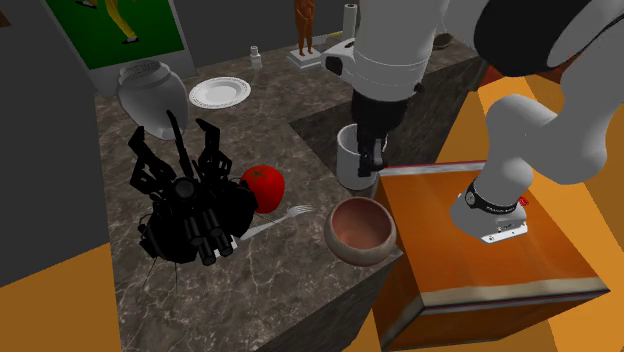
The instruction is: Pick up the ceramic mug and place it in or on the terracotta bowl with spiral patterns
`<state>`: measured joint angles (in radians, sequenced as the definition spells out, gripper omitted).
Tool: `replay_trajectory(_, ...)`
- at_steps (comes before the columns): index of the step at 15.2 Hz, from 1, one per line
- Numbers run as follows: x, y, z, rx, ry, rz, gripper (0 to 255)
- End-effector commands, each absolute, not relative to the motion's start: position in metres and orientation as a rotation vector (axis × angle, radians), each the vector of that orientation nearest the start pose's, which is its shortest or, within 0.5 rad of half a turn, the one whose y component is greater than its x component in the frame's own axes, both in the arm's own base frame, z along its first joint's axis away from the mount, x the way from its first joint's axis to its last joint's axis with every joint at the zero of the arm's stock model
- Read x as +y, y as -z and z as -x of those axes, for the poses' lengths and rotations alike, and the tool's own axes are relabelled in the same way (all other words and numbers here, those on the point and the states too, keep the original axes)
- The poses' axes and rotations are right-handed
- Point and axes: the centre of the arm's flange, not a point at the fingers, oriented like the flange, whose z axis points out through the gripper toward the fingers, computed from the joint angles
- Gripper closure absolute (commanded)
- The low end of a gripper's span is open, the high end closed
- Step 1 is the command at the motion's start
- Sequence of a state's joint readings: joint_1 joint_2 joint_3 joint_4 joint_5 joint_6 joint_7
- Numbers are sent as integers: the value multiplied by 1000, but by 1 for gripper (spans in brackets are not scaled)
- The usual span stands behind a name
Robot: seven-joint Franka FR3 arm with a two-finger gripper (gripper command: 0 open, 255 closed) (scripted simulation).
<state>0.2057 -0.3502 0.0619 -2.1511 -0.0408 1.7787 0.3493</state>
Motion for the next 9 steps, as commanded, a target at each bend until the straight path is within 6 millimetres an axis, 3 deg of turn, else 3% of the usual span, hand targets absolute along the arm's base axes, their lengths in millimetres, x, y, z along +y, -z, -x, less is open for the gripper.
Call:
replay_trajectory(1, 137, -542, -415, 126, -5, 3205, 255)
replay_trajectory(3, 160, -543, -399, 126, -5, 3205, 255)
replay_trajectory(9, 160, -512, -399, 126, -5, 3205, 255)
